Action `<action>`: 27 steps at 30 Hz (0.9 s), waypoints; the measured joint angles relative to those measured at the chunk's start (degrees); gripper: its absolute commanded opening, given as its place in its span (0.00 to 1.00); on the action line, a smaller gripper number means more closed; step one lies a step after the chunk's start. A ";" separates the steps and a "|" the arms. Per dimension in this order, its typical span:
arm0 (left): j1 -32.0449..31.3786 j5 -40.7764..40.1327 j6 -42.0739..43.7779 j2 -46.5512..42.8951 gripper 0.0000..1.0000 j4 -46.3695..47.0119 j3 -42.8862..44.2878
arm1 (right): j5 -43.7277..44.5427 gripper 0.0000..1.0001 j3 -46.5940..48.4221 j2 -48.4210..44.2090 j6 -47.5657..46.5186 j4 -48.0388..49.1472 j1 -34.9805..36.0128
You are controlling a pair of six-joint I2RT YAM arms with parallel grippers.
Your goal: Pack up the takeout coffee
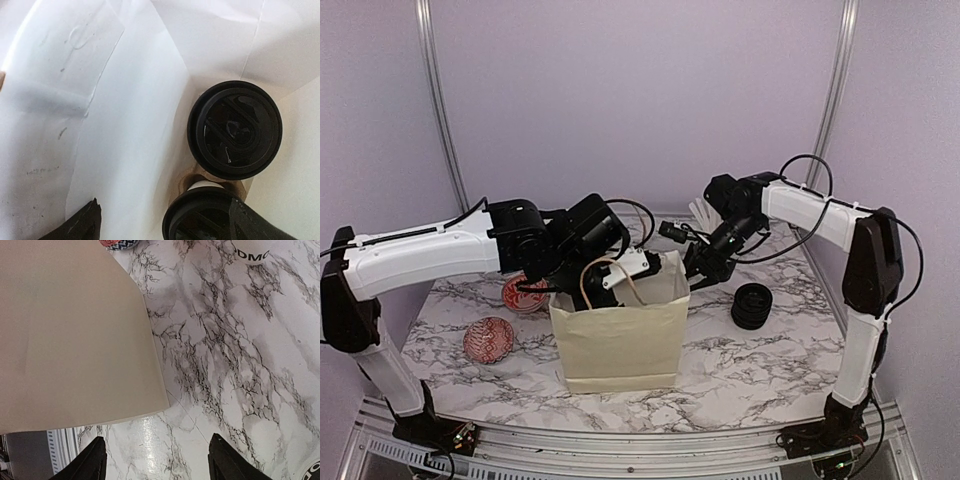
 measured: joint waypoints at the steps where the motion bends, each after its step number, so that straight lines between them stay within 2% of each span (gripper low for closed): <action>1: 0.15 -0.31 -0.07 0.26 0.89 0.07 0.46 | 0.04 0.68 0.35 0.00 -0.02 -0.35 0.00; 8: 0.24 -1.64 -0.15 2.03 0.91 0.72 5.84 | -0.07 0.68 5.70 -0.39 -0.26 -3.69 -1.81; 15: 0.24 -1.77 -0.94 1.11 0.91 0.85 11.15 | -1.66 0.67 8.98 -5.57 0.61 -4.39 -10.60; 21: 0.79 -1.95 -1.88 0.00 0.86 1.44 16.96 | -3.58 0.55 9.73 -10.95 2.78 -3.02 -16.96; 27: 1.33 -2.16 -4.00 -5.01 0.78 5.16 17.97 | -1.53 0.41 5.55 -16.26 5.38 2.36 -18.62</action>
